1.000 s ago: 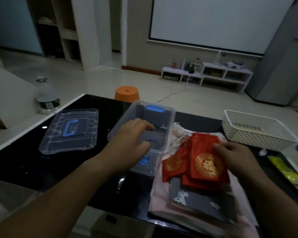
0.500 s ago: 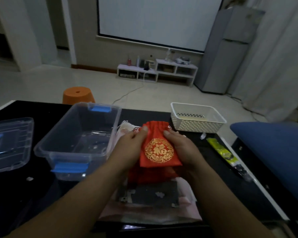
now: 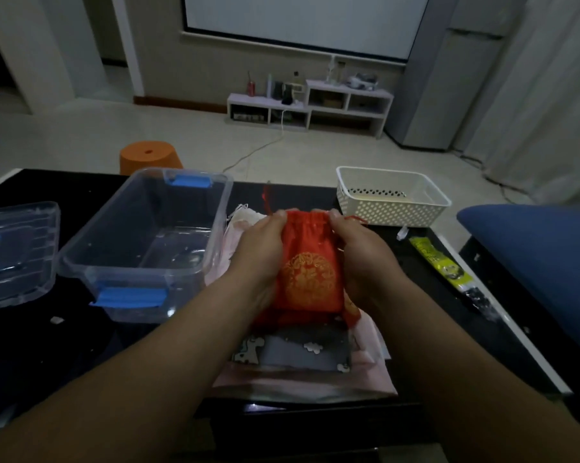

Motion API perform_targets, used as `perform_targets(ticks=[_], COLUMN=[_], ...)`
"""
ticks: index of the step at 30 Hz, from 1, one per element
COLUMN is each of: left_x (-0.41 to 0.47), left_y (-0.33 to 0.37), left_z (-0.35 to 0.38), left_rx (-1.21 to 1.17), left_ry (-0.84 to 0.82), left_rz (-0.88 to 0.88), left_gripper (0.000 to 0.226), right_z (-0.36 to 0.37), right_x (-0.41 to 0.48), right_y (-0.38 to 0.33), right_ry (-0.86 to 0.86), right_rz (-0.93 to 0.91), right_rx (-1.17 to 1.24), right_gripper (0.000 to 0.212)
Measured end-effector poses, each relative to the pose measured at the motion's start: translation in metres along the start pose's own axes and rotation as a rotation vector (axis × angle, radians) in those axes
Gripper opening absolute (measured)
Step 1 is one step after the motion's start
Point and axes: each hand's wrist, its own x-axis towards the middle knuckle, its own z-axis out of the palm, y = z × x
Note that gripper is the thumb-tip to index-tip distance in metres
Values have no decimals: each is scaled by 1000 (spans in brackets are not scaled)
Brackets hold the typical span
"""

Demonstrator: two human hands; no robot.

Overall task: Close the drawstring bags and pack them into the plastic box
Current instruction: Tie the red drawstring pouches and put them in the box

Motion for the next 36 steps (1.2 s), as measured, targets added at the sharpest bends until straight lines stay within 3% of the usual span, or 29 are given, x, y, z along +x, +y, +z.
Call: perform_targets(ticks=[3,9,12,15,17,20,25,31,33,36], left_x=[5,16,20,22,21,21,36,40,44,45], left_y=[-8,-13,-15,-7,1,7,11,9,11,12], left_z=[-3,-11,-14,-15,-10,-2,0,0,-2,-2], left_rx=[-148,-225,50,401,475,585,834,726,685,637], left_ry=[21,139,198,225,146,-10,-157,-231,-231,-191], left_rz=[-3,128,259,526,647,735,700,591,593,541], left_gripper=[20,33,36,34,27,22,23,22,23,24], right_z=[-6,-13,-12,-14,-14,-6,3,3,-1,-12], right_x=[-3,8,14,16,18,18,27,39,38,38], right_y=[-1,7,9,4,-4,-18,-28,-28,-28,-33], right_ry=[8,119,105,152,195,113,9,-191,-133,34], right_rz=[24,30,43,-111,-282,-406,-590,-490,-494,-398], right_rx=[37,153,144,-77,-252,-356,-614,-710,-673,-359], right_gripper=[32,37,33,26,22,24,32,30,29,19])
